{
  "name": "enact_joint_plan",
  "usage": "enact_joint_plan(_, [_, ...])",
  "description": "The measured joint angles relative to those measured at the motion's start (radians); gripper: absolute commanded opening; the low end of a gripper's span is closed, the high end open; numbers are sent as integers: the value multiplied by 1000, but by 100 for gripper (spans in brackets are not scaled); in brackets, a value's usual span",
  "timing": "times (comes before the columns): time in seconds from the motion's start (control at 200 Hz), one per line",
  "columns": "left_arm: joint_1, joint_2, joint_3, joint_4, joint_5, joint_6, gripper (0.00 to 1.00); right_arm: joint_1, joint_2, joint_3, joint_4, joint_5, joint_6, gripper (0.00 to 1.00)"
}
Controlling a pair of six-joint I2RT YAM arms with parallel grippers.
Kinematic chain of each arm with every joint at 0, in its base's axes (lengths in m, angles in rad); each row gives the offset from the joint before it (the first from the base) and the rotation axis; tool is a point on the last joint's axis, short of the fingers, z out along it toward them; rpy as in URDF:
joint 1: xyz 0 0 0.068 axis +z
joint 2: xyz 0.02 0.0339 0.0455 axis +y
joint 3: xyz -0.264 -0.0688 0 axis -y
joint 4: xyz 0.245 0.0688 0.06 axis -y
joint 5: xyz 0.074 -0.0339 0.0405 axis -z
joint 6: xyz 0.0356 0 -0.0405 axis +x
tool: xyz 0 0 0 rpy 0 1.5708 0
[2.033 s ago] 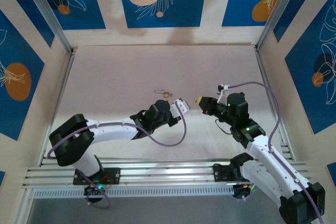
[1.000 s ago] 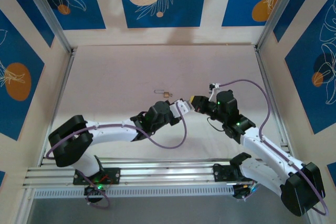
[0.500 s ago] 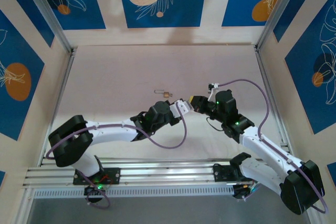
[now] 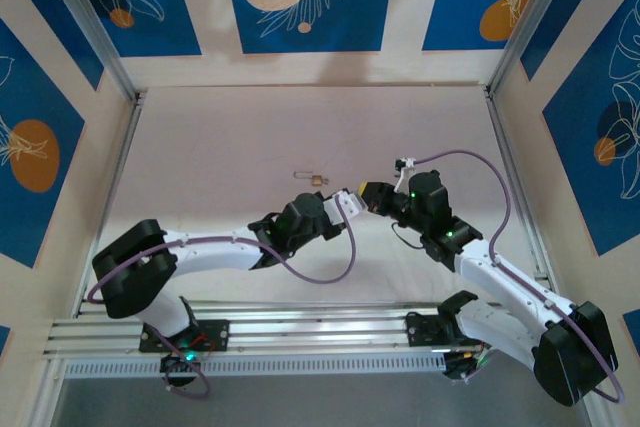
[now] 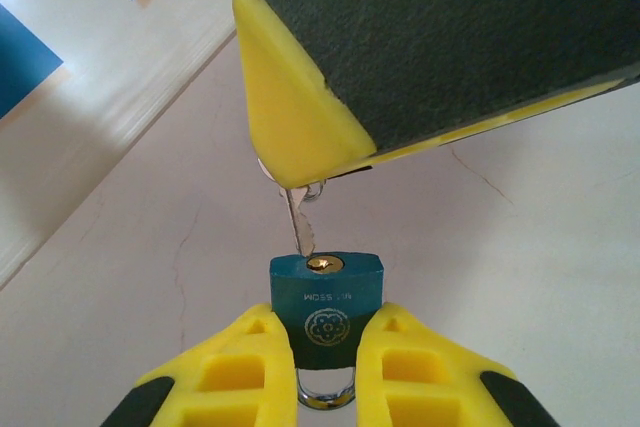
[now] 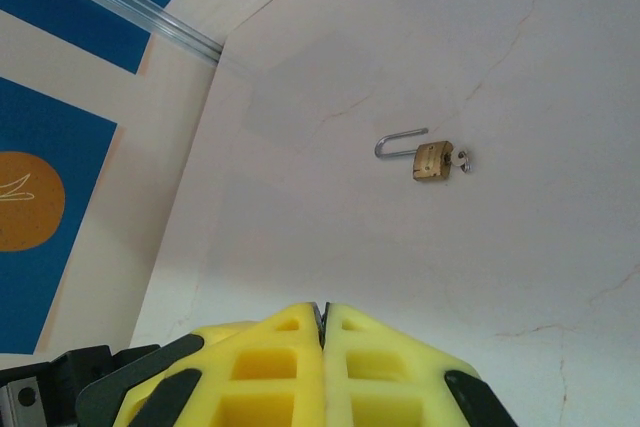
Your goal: Unlock with the key
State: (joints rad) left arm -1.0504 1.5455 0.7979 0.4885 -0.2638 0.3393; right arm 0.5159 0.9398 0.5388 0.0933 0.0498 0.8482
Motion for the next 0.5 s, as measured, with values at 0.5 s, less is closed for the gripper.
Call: enact_joint_plan(0.5, [0,0,0,-1,-9,0,6,10,-1,0,4,0,0,0])
